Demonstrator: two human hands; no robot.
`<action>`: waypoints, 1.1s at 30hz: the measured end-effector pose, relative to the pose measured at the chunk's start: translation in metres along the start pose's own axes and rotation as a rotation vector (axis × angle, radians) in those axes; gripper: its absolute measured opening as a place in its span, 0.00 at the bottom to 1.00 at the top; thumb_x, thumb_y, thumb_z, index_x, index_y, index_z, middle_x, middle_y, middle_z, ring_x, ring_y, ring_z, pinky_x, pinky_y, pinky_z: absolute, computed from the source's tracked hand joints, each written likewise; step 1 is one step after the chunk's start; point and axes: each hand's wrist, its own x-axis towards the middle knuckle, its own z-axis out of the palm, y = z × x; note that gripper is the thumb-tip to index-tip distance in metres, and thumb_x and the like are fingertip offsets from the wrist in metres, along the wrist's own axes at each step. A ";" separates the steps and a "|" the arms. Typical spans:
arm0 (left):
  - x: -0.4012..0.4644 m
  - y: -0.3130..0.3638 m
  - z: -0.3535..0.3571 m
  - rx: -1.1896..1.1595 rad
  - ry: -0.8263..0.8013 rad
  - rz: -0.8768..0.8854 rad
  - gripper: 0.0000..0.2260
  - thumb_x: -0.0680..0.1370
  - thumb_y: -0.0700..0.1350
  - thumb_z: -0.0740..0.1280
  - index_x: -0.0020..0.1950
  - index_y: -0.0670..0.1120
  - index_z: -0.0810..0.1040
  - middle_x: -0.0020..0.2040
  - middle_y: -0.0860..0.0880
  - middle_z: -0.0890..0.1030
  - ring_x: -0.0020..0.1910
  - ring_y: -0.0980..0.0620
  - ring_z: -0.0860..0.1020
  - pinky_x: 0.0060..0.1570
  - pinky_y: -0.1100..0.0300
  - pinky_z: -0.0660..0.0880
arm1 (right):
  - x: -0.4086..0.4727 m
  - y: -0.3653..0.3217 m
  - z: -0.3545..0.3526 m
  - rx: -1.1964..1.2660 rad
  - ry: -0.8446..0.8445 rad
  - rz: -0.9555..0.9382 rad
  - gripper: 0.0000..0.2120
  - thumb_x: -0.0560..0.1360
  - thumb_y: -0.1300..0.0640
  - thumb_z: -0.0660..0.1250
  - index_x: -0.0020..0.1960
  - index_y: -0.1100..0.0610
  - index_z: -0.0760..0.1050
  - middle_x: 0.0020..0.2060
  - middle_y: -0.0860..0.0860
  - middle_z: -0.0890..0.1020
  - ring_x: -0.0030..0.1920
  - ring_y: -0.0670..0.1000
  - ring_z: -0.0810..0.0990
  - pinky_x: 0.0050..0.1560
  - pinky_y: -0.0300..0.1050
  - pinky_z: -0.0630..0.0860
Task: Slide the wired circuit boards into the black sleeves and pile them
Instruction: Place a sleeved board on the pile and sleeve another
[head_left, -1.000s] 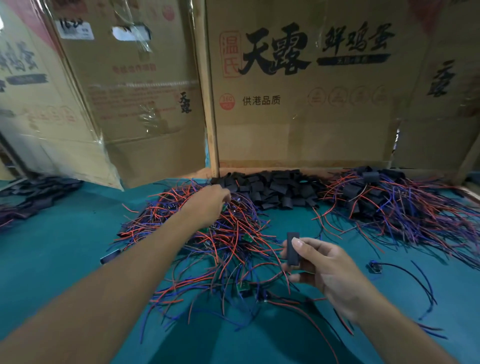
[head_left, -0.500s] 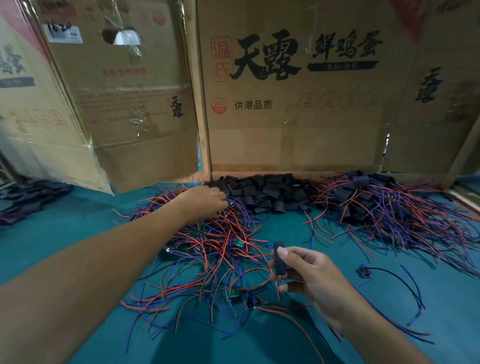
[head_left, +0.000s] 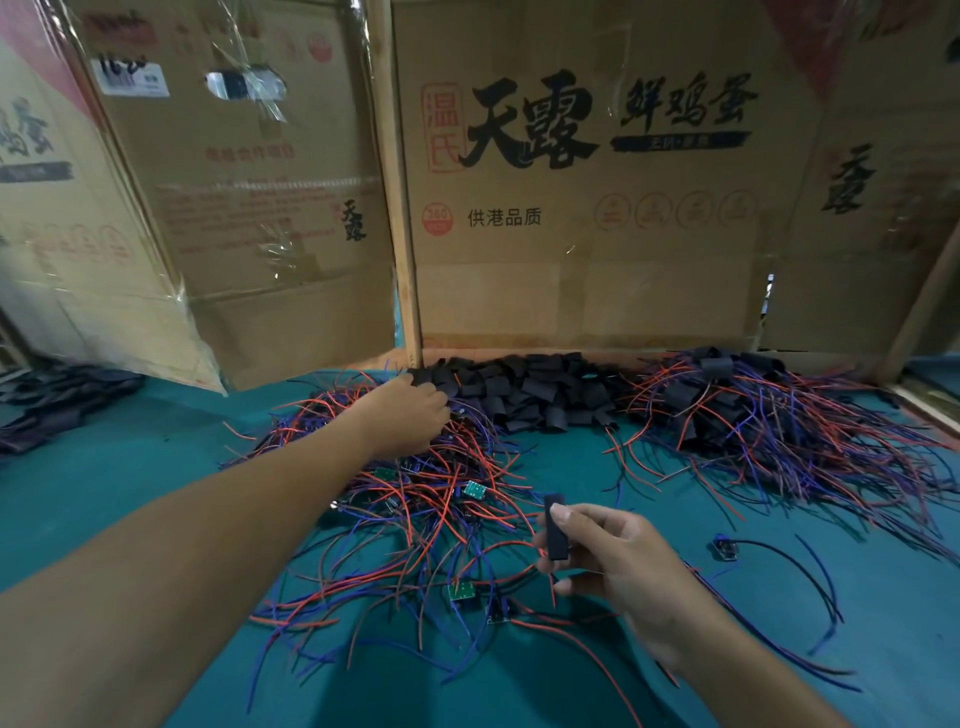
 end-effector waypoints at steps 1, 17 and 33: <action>-0.003 -0.003 -0.001 0.000 0.039 0.004 0.13 0.82 0.50 0.59 0.60 0.43 0.74 0.56 0.45 0.77 0.54 0.45 0.76 0.50 0.51 0.72 | 0.000 0.000 -0.001 -0.007 -0.003 -0.004 0.21 0.65 0.40 0.73 0.45 0.58 0.84 0.47 0.62 0.84 0.43 0.54 0.83 0.36 0.43 0.78; -0.076 0.057 -0.092 -1.902 1.040 -0.919 0.02 0.81 0.40 0.66 0.49 0.44 0.78 0.43 0.43 0.84 0.34 0.52 0.76 0.34 0.62 0.75 | 0.009 0.004 -0.015 0.000 0.067 0.005 0.21 0.65 0.40 0.75 0.47 0.56 0.84 0.47 0.57 0.85 0.44 0.55 0.85 0.36 0.44 0.78; -0.091 0.092 -0.092 -2.545 1.242 -0.847 0.08 0.83 0.40 0.61 0.45 0.47 0.73 0.38 0.41 0.82 0.32 0.49 0.78 0.34 0.62 0.77 | -0.007 0.002 -0.001 -0.879 0.076 -0.447 0.10 0.68 0.41 0.73 0.46 0.41 0.77 0.41 0.35 0.82 0.41 0.37 0.80 0.42 0.29 0.72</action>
